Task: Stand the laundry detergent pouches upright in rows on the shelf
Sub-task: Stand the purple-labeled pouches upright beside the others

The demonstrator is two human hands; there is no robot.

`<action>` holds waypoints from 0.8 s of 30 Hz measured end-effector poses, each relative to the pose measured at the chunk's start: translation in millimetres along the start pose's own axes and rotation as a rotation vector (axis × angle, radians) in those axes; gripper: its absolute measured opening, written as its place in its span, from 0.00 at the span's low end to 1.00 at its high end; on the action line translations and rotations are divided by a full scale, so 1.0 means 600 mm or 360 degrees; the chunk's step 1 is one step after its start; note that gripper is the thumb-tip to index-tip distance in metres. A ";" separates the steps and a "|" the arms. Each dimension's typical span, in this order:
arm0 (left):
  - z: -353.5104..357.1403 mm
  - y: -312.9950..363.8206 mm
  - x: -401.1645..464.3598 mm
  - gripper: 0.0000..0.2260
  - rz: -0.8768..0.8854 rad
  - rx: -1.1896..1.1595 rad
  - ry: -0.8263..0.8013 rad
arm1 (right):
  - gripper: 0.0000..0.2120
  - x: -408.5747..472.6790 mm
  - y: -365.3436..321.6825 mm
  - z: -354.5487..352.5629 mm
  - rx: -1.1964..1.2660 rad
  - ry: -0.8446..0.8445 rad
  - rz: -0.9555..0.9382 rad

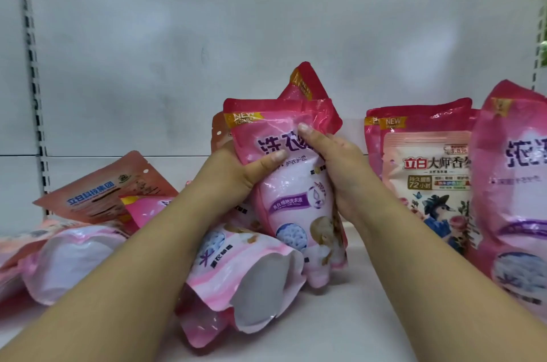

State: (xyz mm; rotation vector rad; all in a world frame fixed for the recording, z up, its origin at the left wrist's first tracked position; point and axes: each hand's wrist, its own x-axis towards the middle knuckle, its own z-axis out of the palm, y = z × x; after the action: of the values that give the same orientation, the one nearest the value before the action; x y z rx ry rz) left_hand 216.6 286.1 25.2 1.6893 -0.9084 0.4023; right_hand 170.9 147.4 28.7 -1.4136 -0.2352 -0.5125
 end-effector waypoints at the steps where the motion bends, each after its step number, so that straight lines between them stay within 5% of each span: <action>1: 0.000 0.000 0.000 0.17 0.0009 0.0052 -0.0009 | 0.13 0.000 -0.002 -0.003 -0.0175 0.0144 -0.0117; 4: -0.002 -0.006 0.005 0.08 -0.0084 0.0196 0.0061 | 0.11 0.000 -0.010 -0.019 -0.0556 0.0458 -0.0360; 8: 0.003 -0.012 0.007 0.10 -0.0101 0.0337 0.0176 | 0.13 -0.007 -0.010 -0.022 -0.0615 0.0561 -0.0347; 16: -0.006 -0.021 0.010 0.17 -0.0194 0.0151 0.0700 | 0.21 0.000 -0.012 -0.017 -0.0770 -0.0022 0.0200; 19: -0.008 -0.016 0.006 0.18 -0.0307 0.0002 0.0748 | 0.10 -0.004 0.004 -0.013 -0.0698 -0.0219 0.0438; 24: -0.021 -0.013 0.000 0.34 -0.0394 -0.0314 0.0867 | 0.19 0.017 0.042 -0.005 -0.0424 0.0251 0.0273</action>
State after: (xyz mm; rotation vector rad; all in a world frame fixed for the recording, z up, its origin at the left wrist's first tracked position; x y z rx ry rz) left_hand 224.4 298.6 24.1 1.3863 -0.3223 0.5490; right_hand 191.3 144.3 10.9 -1.6254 0.0845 -0.5240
